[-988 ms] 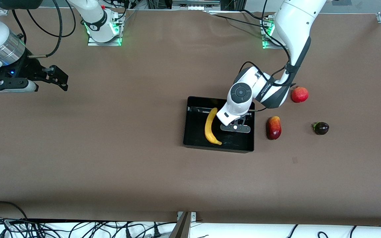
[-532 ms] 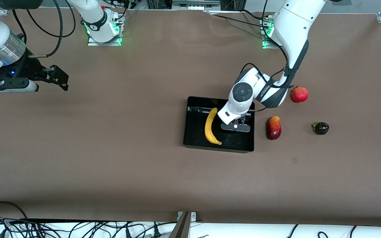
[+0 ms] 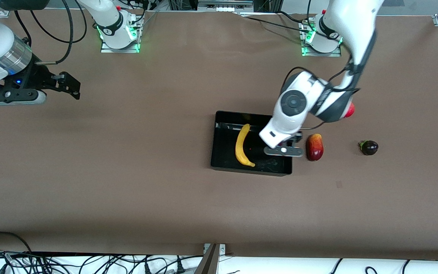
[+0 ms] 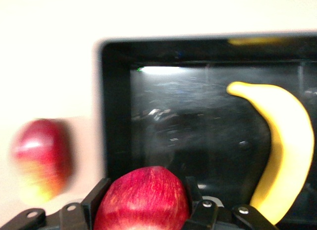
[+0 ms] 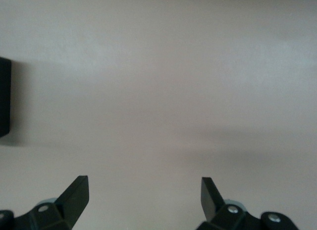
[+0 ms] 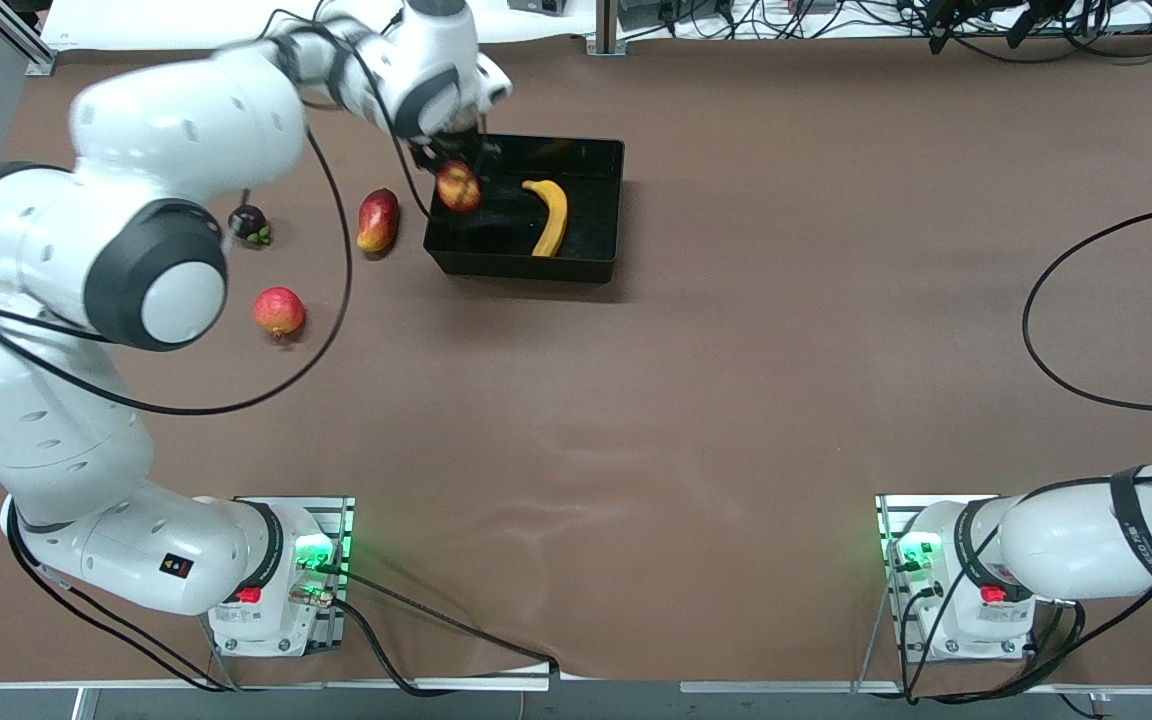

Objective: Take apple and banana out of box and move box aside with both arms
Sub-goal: 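Carry the apple out of the tray and set it beside the mango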

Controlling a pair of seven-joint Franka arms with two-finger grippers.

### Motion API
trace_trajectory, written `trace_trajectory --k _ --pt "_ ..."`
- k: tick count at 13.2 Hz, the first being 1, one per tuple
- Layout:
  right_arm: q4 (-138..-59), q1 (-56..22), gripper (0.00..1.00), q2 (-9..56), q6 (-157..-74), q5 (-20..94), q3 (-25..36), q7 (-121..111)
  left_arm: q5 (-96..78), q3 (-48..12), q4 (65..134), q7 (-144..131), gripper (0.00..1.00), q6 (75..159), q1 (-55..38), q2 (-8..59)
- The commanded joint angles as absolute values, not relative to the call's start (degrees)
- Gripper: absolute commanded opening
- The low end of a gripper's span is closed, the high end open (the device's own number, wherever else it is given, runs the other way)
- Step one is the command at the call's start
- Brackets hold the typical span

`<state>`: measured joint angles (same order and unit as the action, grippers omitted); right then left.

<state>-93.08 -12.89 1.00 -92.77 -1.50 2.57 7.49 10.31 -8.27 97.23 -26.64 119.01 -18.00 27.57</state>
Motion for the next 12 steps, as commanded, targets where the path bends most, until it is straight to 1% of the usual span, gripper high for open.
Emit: trace_trajectory --k 1,2,3,4,5,8,9,10,11,12 --pt "-92.4 -12.9 1.0 0.6 -90.6 -1.8 1.8 6.9 10.6 -8.6 95.3 -13.7 0.23 114.2 -8.7 26.8" --pt "-92.4 -12.9 1.0 0.6 -90.6 -1.9 1.8 6.9 10.8 -8.5 96.0 -8.8 0.28 114.0 -5.9 26.9" --pt "-92.3 -12.9 1.0 0.6 -90.6 -1.9 1.8 6.9 11.0 -8.3 97.6 -5.1 0.28 114.3 -4.7 27.1" --pt "-92.3 -12.9 1.0 0.6 -90.6 -1.9 1.8 6.9 11.1 -8.5 100.2 -3.7 0.28 115.0 -1.3 27.1" --pt "-92.3 -12.9 1.0 0.6 -90.7 -1.9 1.8 6.9 11.1 -8.5 103.2 -2.6 0.28 117.6 1.1 27.2" --pt "-92.3 -12.9 1.0 0.7 -90.8 -1.9 1.8 6.9 11.1 -8.5 112.9 4.4 0.31 132.8 7.5 28.1" --pt "-92.3 -12.8 1.0 0.7 -90.8 -1.9 1.9 6.9 11.1 -8.5 115.2 4.7 0.38 134.8 7.7 28.1" --pt "-92.3 -12.8 1.0 0.7 -90.8 -1.9 1.9 7.0 11.1 -8.4 115.6 4.7 0.82 135.1 7.7 28.6" --pt "-92.3 -12.8 1.0 0.7 -91.1 -1.9 1.9 7.0 11.2 -8.5 115.4 4.7 1.0 135.3 8.6 29.3" --pt "-92.3 -12.8 1.0 0.7 -91.1 -1.9 1.9 6.9 11.2 -8.6 115.1 4.7 1.0 135.3 8.7 29.2"
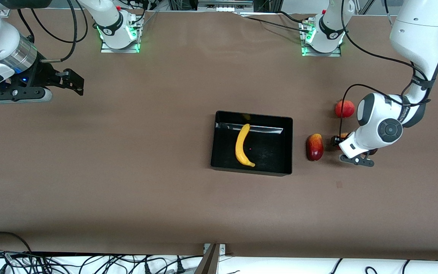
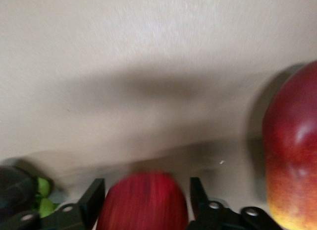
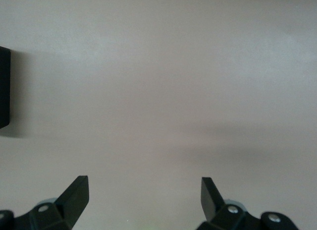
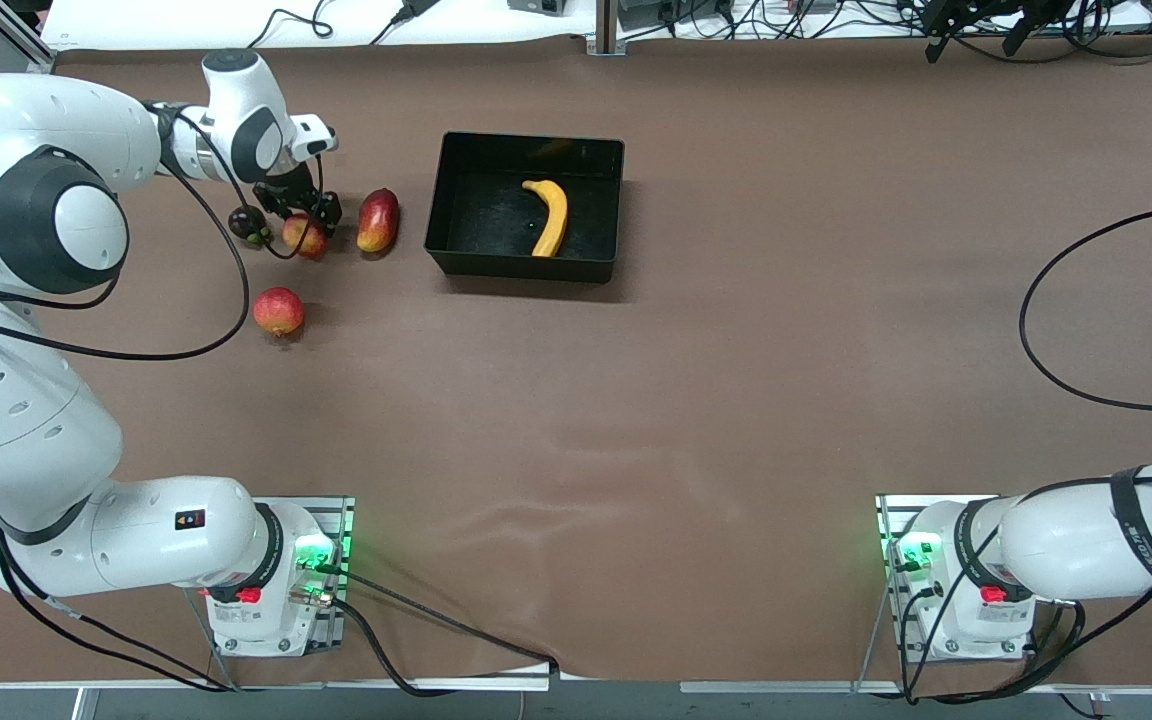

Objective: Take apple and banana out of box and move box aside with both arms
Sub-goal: 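Carry the apple out of the tray and set it beside the mango, then reach the left gripper into the tray and grasp the yellow banana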

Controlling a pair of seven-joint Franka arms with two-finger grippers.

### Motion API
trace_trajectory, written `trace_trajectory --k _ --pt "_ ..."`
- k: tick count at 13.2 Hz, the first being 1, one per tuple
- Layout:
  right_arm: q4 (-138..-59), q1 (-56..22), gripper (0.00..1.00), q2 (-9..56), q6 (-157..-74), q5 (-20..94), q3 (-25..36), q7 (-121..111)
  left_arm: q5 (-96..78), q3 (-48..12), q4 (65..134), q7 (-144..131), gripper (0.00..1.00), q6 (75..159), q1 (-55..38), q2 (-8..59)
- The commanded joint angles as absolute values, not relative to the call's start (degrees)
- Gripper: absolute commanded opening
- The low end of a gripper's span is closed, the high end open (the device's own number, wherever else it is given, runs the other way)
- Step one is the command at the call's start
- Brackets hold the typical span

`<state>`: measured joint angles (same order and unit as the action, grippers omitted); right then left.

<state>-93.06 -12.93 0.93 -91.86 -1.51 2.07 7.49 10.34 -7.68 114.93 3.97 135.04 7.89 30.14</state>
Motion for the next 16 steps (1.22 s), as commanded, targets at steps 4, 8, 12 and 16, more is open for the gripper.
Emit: trace_trajectory --k 4,8,12,16 --pt "-92.3 -12.8 1.0 0.7 -91.2 -1.9 1.9 6.9 10.6 -14.6 105.2 2.0 1.0 126.4 8.3 26.4" --pt "-92.3 -12.8 1.0 0.7 -91.2 -1.9 1.9 7.0 9.1 -21.2 89.9 -15.3 1.0 118.6 -0.9 32.6" --pt "-92.3 -12.8 1.0 0.7 -91.2 -1.8 1.9 7.0 8.9 -21.2 87.6 -34.8 1.0 123.2 -11.4 38.9" --pt "-92.3 -12.8 1.0 0.7 -91.2 -1.7 2.0 7.0 9.8 -20.8 87.6 -45.7 1.0 133.3 -17.2 43.8"
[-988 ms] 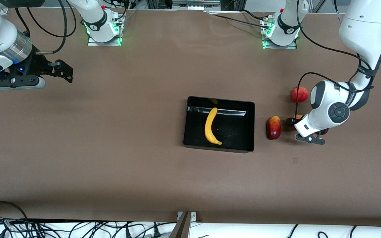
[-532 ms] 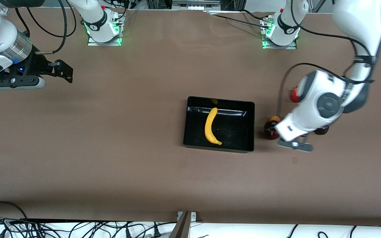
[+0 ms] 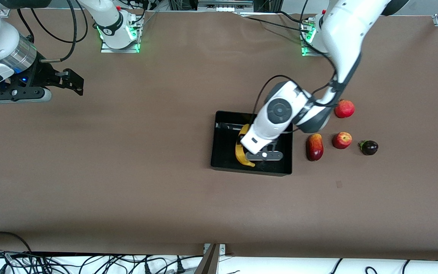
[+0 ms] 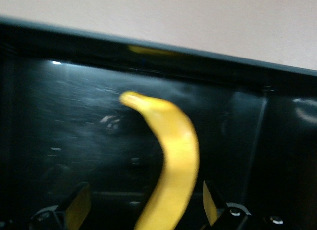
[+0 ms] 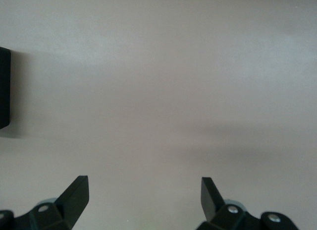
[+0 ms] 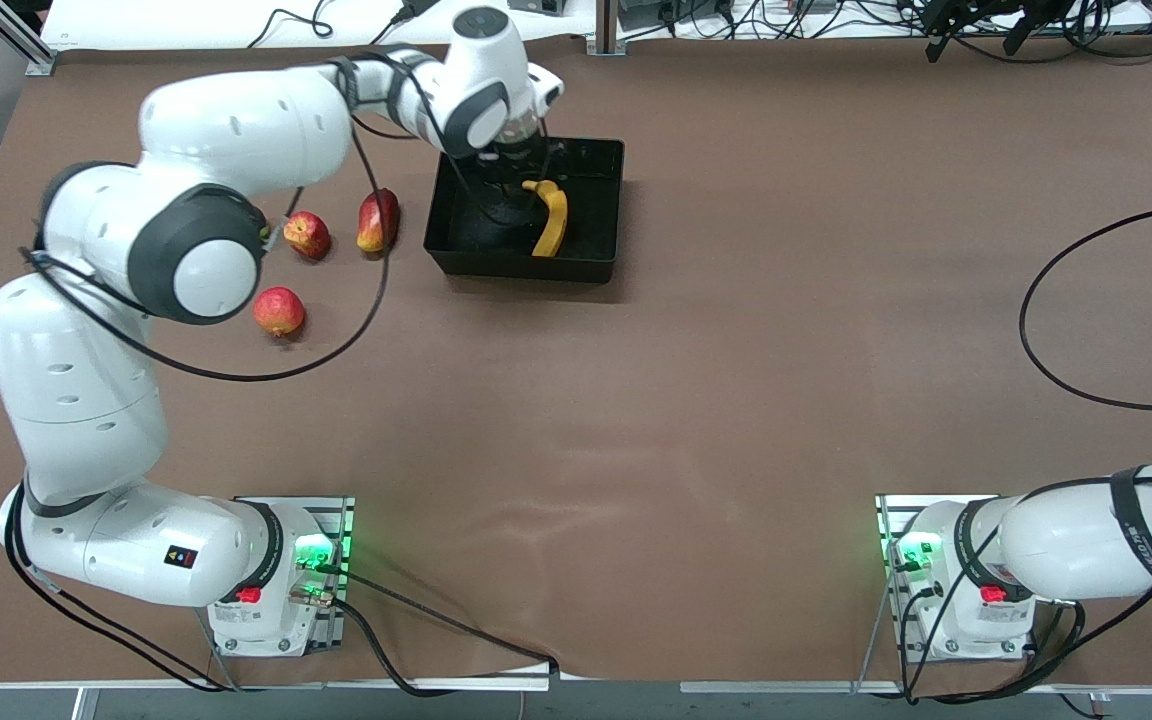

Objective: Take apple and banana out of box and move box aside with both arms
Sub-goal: 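Reach the left gripper into the tray and grasp the yellow banana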

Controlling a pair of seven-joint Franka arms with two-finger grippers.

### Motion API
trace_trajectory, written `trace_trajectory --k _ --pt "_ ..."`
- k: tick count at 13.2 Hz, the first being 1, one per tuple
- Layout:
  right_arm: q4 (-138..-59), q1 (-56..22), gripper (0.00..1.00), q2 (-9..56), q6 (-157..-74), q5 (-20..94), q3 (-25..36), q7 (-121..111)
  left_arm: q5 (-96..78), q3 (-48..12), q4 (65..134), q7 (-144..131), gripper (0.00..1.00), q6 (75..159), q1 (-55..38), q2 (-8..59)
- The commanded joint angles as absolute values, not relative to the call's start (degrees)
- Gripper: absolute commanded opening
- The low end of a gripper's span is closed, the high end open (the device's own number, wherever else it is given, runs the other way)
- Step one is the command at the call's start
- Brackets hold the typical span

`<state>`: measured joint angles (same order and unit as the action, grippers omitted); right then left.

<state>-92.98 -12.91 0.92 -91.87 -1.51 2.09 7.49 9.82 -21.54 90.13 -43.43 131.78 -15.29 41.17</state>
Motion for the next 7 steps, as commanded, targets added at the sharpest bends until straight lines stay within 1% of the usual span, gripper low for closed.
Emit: trace_trajectory --k 1,2,5,6,7 --pt "-92.3 -12.8 1.0 0.7 -91.2 -1.7 2.1 7.0 10.1 -19.6 88.0 -45.6 1.0 133.4 -18.4 44.1" --pt "-92.3 -12.8 1.0 0.7 -91.1 -1.8 2.1 7.0 11.3 -18.6 88.0 -45.6 1.0 133.4 -19.3 44.9" --pt "-92.3 -12.8 1.0 0.7 -91.2 -1.8 2.1 7.0 13.8 -18.3 88.2 -47.7 1.0 133.6 -21.6 47.8" --pt "-92.3 -12.8 1.0 0.7 -91.2 -1.7 2.1 7.0 14.1 -18.3 88.1 -47.7 0.62 133.6 -21.5 47.8" --pt "-92.3 -12.8 1.0 0.7 -91.2 -1.7 2.1 7.0 14.2 -18.4 88.2 -47.6 0.21 133.5 -21.2 47.6"
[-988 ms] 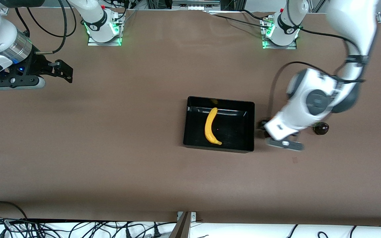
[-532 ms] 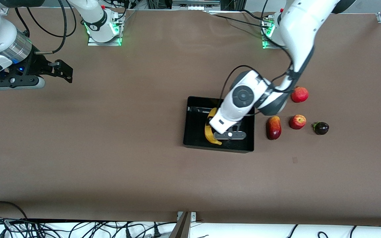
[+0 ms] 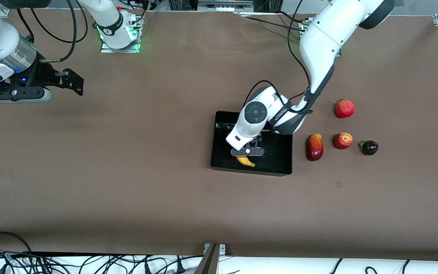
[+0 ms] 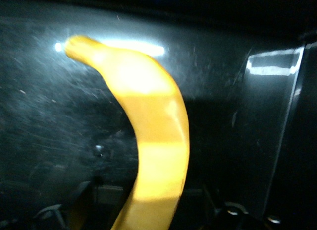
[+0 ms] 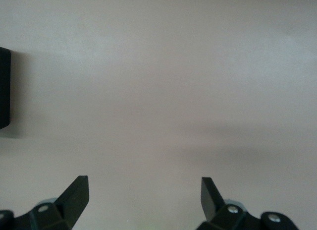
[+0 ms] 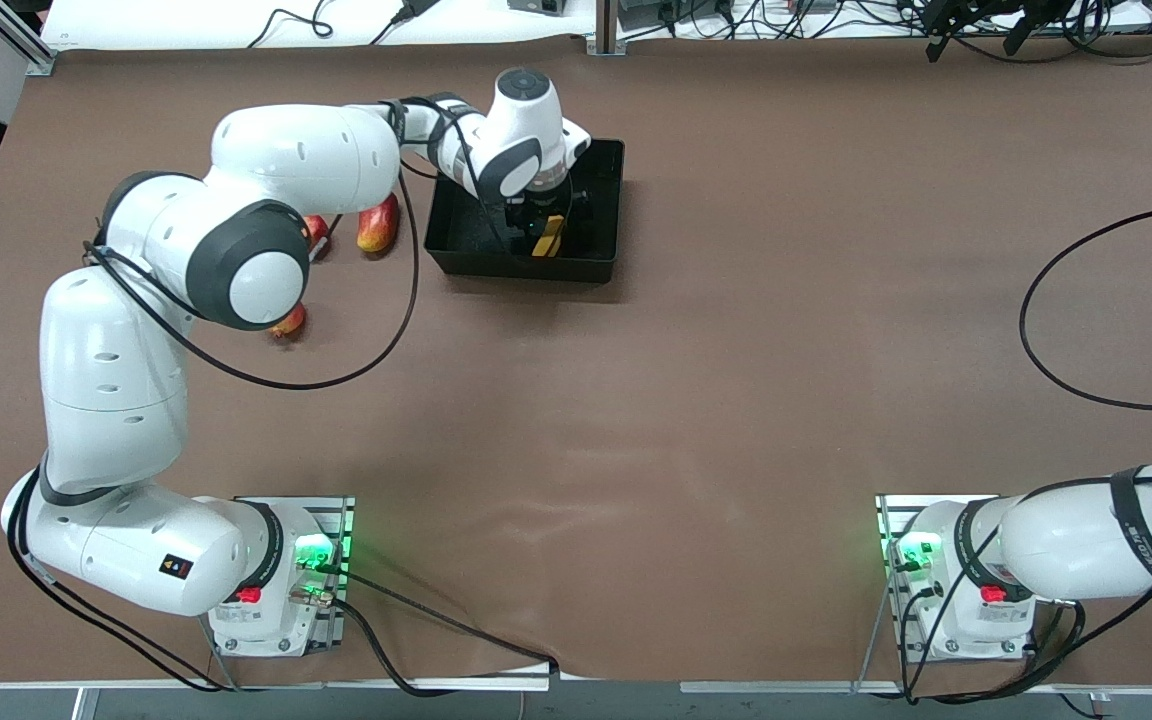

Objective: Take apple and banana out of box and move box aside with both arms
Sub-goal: 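Reach the left gripper into the tray and grasp the yellow banana, then lift the banana out and lower it below the apple on the table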

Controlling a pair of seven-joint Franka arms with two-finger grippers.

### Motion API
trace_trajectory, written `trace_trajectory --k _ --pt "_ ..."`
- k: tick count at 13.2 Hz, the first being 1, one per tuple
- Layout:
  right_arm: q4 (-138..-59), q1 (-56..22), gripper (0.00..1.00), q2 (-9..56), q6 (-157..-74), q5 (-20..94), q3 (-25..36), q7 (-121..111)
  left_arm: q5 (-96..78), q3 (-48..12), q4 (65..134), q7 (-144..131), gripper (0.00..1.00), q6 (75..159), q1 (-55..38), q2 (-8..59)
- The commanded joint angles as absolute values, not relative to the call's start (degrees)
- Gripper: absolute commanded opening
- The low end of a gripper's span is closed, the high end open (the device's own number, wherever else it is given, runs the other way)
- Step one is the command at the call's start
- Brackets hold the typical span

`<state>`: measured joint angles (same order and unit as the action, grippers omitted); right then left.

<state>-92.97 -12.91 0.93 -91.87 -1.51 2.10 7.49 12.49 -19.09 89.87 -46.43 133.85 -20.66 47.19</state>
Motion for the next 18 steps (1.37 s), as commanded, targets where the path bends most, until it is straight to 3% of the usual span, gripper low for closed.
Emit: trace_trajectory --k 1,2,7,12,18 --pt "-92.3 -12.8 1.0 0.7 -91.2 -1.7 2.1 7.0 14.2 -18.4 88.2 -47.5 0.05 133.5 -21.0 47.6" --pt "-92.3 -12.8 1.0 0.7 -91.2 -1.6 2.2 7.0 14.1 -18.4 88.0 -47.3 0.0 133.5 -20.9 47.5" --pt "-92.3 -12.8 1.0 0.7 -91.2 -1.6 2.2 7.0 13.3 -18.9 87.5 -46.9 0.0 132.2 -17.9 42.6" --pt "-92.3 -12.8 1.0 0.8 -91.4 -1.6 2.2 7.0 13.1 -19.4 87.3 -46.8 0.0 121.5 -12.9 33.5" --pt "-92.2 -12.9 1.0 0.9 -91.5 -1.8 1.9 7.0 13.4 -19.0 88.3 -16.4 0.0 118.5 4.4 33.9"
